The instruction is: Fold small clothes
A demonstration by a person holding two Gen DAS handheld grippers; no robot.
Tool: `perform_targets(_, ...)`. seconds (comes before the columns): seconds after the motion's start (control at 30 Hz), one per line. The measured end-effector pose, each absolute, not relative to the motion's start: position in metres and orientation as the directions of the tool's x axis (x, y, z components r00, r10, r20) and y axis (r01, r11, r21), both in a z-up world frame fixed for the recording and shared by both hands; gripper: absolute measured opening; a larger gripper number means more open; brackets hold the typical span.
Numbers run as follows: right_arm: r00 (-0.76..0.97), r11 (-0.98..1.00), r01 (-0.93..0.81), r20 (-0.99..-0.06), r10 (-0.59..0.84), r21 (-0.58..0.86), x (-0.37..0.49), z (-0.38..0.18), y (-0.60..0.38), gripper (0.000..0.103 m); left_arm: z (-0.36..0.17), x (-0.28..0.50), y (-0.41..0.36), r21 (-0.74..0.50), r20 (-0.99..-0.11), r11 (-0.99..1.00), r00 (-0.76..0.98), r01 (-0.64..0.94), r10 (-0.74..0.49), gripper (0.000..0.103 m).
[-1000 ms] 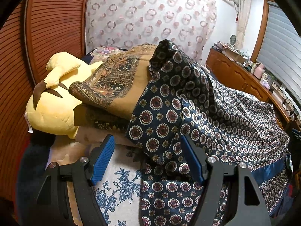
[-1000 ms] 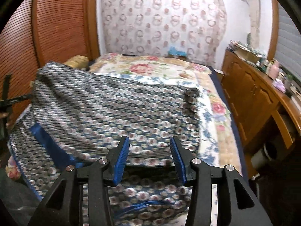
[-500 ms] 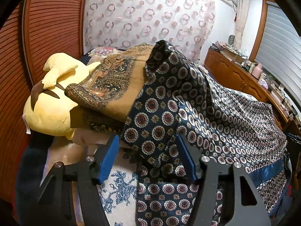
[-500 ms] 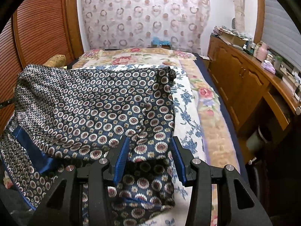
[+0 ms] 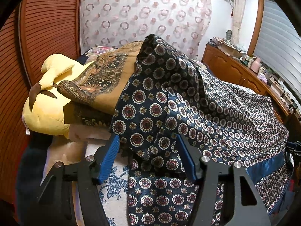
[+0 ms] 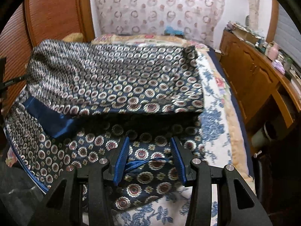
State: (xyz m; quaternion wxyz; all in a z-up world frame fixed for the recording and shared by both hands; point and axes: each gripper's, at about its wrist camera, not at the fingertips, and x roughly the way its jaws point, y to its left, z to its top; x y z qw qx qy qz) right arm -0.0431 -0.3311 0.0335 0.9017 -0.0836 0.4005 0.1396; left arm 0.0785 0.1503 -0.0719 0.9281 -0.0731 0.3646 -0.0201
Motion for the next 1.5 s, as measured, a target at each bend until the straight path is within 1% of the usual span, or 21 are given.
perform_targets(0.17,0.580,0.935,-0.344,-0.803,0.136,-0.090,-0.046,0.025,-0.336,0.047,-0.069,0.073,0.145,-0.137,-0.673,0.991,0.734,0.005,-0.097,0.064)
perform_targets(0.4,0.558,0.951,-0.279,-0.829,0.047,-0.134,-0.072,0.031,-0.365,0.047,-0.063,0.069,0.138,-0.125,-0.666,0.992,0.740,0.016,-0.096,0.064)
perform_targets(0.6,0.579,0.961,-0.239,-0.815,0.023,-0.143,-0.098,0.043,-0.378,0.047,-0.061,0.067,0.136,-0.113,-0.665,0.994,0.743,0.010,-0.083,0.064)
perform_targets(0.8,0.653,0.961,-0.256,-0.751,0.093,-0.103,-0.104,0.062,-0.371,0.047,-0.062,0.066,0.134,-0.117,-0.666,0.993,0.742,0.006,-0.083,0.064)
perform_targets(0.9,0.663,0.958,-0.269,-0.741,0.112,-0.097,-0.099,0.061,-0.361,0.047,-0.062,0.066,0.133,-0.118,-0.666,0.993,0.741,0.008,-0.085,0.064)
perform_targets(1.07,0.643,0.954,-0.263,-0.764,0.061,-0.146,-0.070,0.041,-0.347,0.047,-0.062,0.066,0.130,-0.119,-0.667,0.993,0.739,0.014,-0.090,0.064)
perform_targets(1.27,0.606,0.955,-0.215,-0.795,-0.034,-0.204,-0.068,0.027,-0.359,0.047,-0.062,0.064,0.130,-0.118,-0.666,0.993,0.741,0.011,-0.087,0.064)
perform_targets(1.33,0.594,0.961,-0.186,-0.802,-0.055,-0.203,-0.074,0.024,-0.373,0.047,-0.063,0.064,0.131,-0.122,-0.665,0.992,0.742,0.007,-0.087,0.064)
perform_targets(1.5,0.608,0.975,-0.148,-0.793,-0.043,-0.166,-0.085,0.033,-0.391,0.047,-0.063,0.066,0.134,-0.122,-0.667,0.992,0.742,-0.010,-0.074,0.064)
